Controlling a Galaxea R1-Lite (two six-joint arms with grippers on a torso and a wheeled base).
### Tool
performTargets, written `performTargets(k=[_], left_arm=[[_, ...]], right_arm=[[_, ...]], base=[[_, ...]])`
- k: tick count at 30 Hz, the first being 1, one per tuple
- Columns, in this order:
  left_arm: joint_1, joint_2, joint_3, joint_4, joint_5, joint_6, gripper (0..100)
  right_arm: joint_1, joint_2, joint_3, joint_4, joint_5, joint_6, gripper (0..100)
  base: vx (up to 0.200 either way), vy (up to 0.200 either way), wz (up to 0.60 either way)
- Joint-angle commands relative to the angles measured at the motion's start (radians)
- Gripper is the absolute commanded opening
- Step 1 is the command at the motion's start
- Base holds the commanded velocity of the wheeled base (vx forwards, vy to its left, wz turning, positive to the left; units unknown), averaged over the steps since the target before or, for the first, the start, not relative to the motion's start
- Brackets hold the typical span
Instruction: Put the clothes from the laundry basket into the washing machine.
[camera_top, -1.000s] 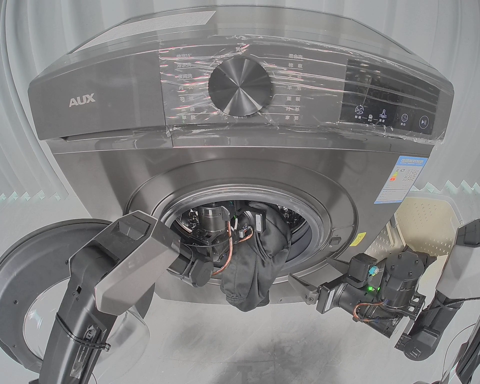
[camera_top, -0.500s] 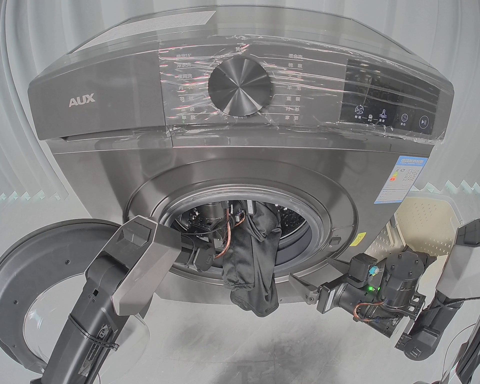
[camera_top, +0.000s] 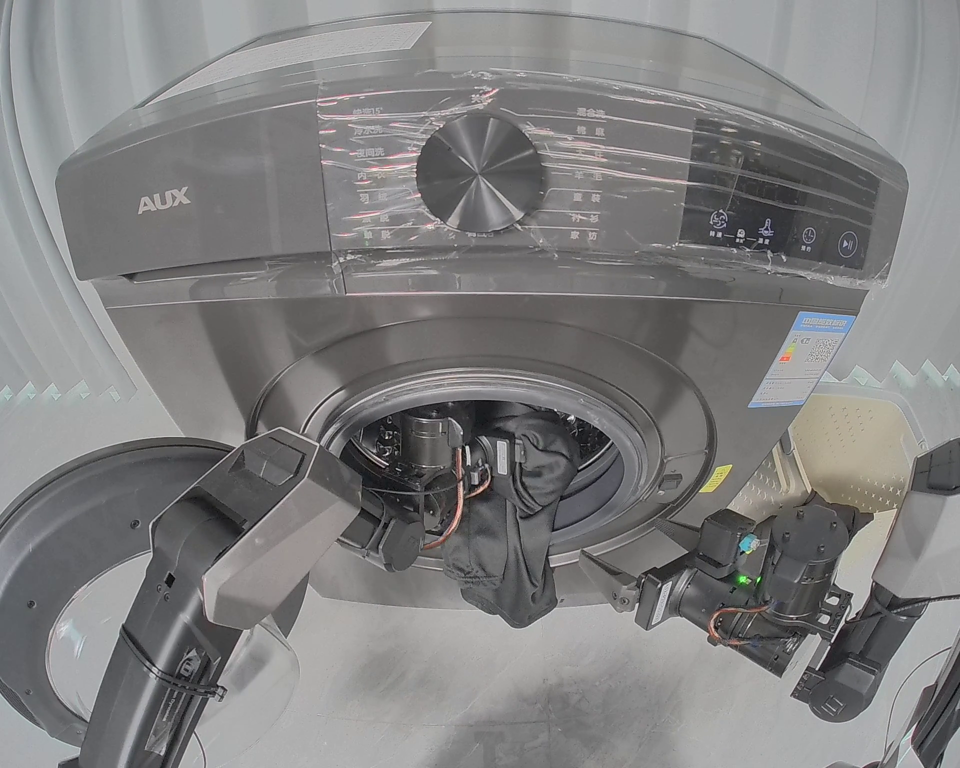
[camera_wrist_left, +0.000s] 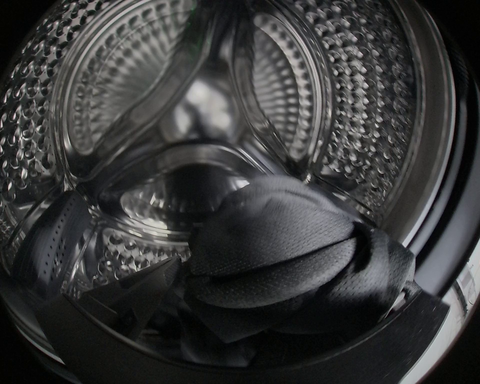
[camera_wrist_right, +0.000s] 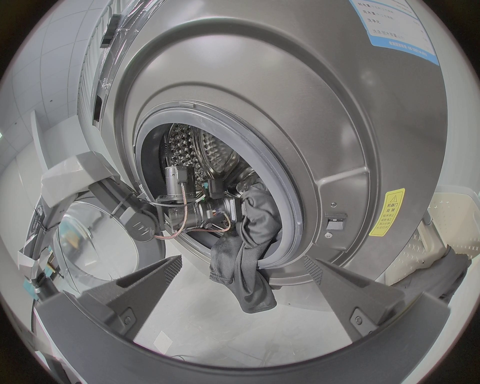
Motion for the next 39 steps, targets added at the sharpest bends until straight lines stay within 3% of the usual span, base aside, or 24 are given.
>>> performTargets(k=[1,11,18,19,24,25,27,28,39], left_arm=[[-0.044,-0.113,0.169,0.017,-0.046,0.009,100],[-0.087,-0.120,0.276,0.014,-0.116,0.025,100],[-0.086,-0.089,0.265,0.009,-0.116,0.048,100],[-0.084,-0.086,0.259,0.008,-0.113,0.047,0],[-0.071,-0.063,0.162,0.005,-0.080,0.035,0],[-0.058,-0.054,0.119,0.000,-0.043,0.033,0],[-0.052,-0.047,0.103,-0.005,-0.029,0.032,0],[-0.023,-0.017,0.021,-0.015,0.020,0.032,0],[0.057,0.014,-0.128,-0.022,0.071,0.028,0]], right_arm=[[0.002,0.002,0.003,-0.001,0.000,0.001,100],[0.003,0.020,0.003,-0.002,0.000,0.001,100],[0.005,0.022,0.003,-0.002,0.000,0.001,100],[0.005,0.022,0.003,-0.002,0.000,0.001,100],[0.005,0.028,0.003,-0.002,0.000,0.001,100],[0.007,0.031,0.003,-0.004,0.000,0.001,100],[0.007,0.033,0.003,-0.004,0.000,0.001,100],[0.011,0.034,0.003,-0.004,0.000,0.001,100],[0.013,0.034,0.002,-0.004,0.000,0.001,100]], base=[[0.000,0.000,0.00],[0.000,0.000,0.00],[0.000,0.000,0.00],[0.000,0.000,0.00],[0.000,0.000,0.00],[0.000,0.000,0.00],[0.000,0.000,0.00],[0.000,0.000,0.00],[0.000,0.000,0.00]])
